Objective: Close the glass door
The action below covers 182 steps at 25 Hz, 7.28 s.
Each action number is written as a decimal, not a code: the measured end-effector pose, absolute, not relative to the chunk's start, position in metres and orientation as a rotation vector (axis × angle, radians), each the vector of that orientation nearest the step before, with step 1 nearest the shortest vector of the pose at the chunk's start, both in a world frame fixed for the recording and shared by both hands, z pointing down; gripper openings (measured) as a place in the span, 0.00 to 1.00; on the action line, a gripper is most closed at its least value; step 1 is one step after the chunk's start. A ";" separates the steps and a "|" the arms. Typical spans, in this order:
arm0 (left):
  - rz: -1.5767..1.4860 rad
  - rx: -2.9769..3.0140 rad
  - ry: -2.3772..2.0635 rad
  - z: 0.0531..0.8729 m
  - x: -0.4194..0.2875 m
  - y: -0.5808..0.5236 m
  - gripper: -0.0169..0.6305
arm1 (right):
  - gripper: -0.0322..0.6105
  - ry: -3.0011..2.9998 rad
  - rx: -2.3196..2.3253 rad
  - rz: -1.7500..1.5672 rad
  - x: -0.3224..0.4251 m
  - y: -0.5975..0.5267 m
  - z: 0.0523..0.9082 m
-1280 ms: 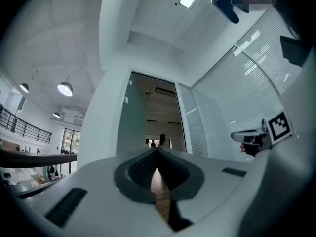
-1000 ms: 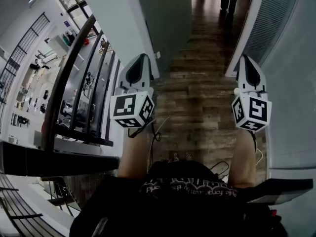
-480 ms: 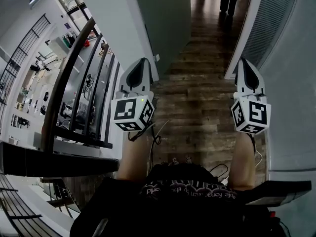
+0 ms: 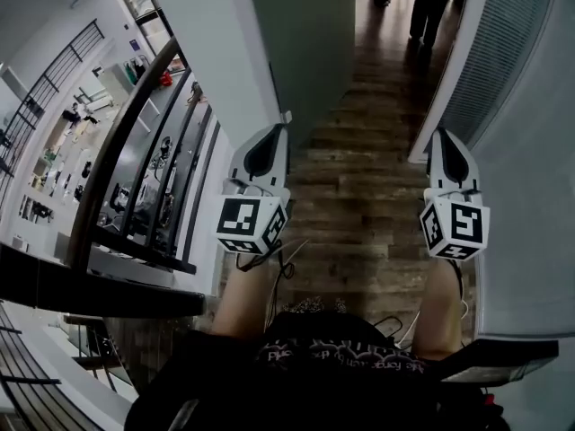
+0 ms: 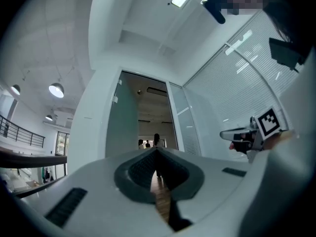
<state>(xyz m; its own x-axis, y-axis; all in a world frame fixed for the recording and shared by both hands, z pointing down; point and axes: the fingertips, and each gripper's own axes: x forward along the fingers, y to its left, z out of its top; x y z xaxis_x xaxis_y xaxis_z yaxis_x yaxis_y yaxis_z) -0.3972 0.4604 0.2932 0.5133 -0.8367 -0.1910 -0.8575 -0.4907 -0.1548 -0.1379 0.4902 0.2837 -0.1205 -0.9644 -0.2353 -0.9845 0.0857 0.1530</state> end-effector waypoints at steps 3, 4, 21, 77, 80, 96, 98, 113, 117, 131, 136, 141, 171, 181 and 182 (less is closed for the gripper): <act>0.139 -2.511 1.435 0.293 -0.389 0.455 0.03 | 0.05 2.275 -2.014 0.399 -0.132 0.482 0.286; 0.140 -2.519 1.432 0.293 -0.387 0.451 0.03 | 0.05 2.276 -2.011 0.389 -0.131 0.479 0.287; 0.156 -2.567 1.438 0.289 -0.366 0.310 0.03 | 0.05 2.223 -2.066 0.392 -0.110 0.360 0.283; 0.068 -2.499 1.585 0.276 -0.171 -0.149 0.03 | 0.05 2.316 -1.966 0.324 0.090 -0.126 0.274; 0.076 -2.495 1.580 0.273 -0.181 -0.133 0.03 | 0.05 2.306 -1.964 0.336 0.081 -0.111 0.270; 0.090 -2.473 1.623 0.275 -0.191 -0.162 0.03 | 0.05 2.339 -1.932 0.335 0.069 -0.147 0.269; 0.090 -2.463 1.640 0.274 -0.189 -0.172 0.03 | 0.05 2.353 -1.922 0.334 0.073 -0.161 0.269; 0.093 -2.373 1.797 0.279 -0.140 -0.275 0.03 | 0.05 2.517 -1.739 0.325 0.108 -0.301 0.275; 0.085 -2.377 1.824 0.278 -0.139 -0.301 0.03 | 0.05 2.534 -1.719 0.321 0.105 -0.332 0.273; 0.123 -2.383 1.772 0.266 -0.156 -0.425 0.03 | 0.05 2.482 -1.778 0.319 0.096 -0.458 0.270; 0.111 -2.402 1.740 0.267 -0.146 -0.459 0.03 | 0.05 2.476 -1.785 0.306 0.099 -0.492 0.269; 0.080 -2.398 1.744 0.276 -0.147 -0.474 0.03 | 0.05 2.491 -1.774 0.281 0.097 -0.513 0.283; 0.034 -2.247 1.999 0.277 -0.160 -0.576 0.03 | 0.20 2.896 -1.465 0.142 0.037 -0.779 0.363; -0.020 -2.200 2.053 0.279 -0.163 -0.578 0.03 | 0.24 2.984 -1.423 0.070 0.014 -0.836 0.400; -0.019 -2.196 2.058 0.279 -0.164 -0.578 0.03 | 0.24 2.986 -1.421 0.071 0.012 -0.840 0.401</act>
